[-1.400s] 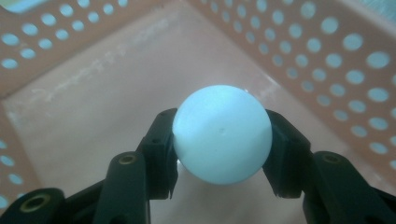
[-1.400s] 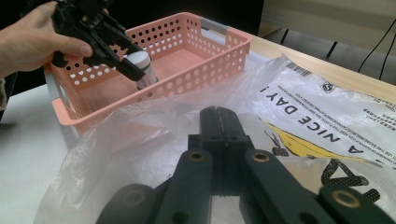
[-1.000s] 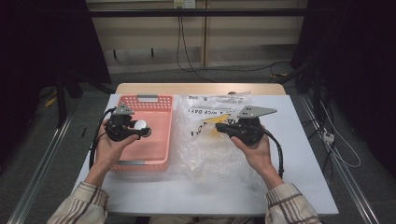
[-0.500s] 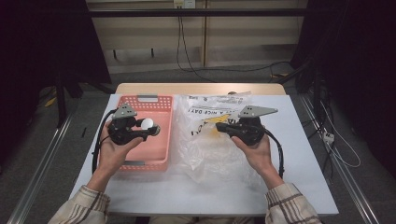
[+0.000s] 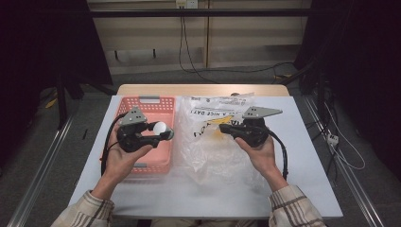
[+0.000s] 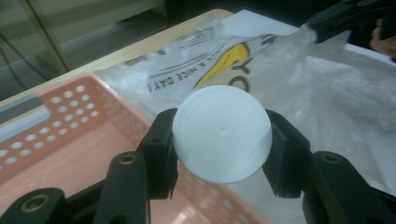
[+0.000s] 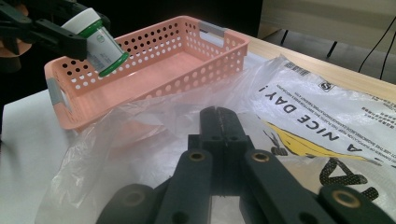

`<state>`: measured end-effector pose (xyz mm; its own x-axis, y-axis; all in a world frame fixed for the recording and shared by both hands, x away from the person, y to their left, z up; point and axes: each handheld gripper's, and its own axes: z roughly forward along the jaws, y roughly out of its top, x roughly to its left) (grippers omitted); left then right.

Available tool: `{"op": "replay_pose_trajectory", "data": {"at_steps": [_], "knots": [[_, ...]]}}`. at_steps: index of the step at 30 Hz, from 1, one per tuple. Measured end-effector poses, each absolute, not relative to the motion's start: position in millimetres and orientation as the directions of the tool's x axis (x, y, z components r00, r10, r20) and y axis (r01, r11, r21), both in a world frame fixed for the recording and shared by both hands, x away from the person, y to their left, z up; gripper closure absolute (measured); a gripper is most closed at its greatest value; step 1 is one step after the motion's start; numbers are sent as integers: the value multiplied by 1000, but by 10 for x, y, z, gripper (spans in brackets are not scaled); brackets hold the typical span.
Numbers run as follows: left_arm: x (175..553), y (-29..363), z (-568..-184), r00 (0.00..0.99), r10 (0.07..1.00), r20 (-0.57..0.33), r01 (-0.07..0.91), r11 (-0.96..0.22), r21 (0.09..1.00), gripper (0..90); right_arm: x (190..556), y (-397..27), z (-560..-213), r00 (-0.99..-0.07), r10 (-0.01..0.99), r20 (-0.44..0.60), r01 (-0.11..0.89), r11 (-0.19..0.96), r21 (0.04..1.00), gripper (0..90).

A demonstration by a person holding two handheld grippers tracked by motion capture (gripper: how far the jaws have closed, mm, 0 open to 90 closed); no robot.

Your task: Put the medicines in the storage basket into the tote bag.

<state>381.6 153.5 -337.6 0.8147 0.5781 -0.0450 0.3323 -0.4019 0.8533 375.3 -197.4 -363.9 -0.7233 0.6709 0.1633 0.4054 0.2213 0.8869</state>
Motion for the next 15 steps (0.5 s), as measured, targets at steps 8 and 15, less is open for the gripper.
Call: {"op": "replay_pose_trajectory", "data": {"at_steps": [8,15], "knots": [[3678,1317,-3291,843,538,-26,288,-409,866,512,3751,-1977,-3622,-726,669,158,400,224,889,900],[3598,1095,-3240,870,492,-31,269,-421,866,512,3754,-1985,-3612,-726,670,158,399,223,889,900]]}}
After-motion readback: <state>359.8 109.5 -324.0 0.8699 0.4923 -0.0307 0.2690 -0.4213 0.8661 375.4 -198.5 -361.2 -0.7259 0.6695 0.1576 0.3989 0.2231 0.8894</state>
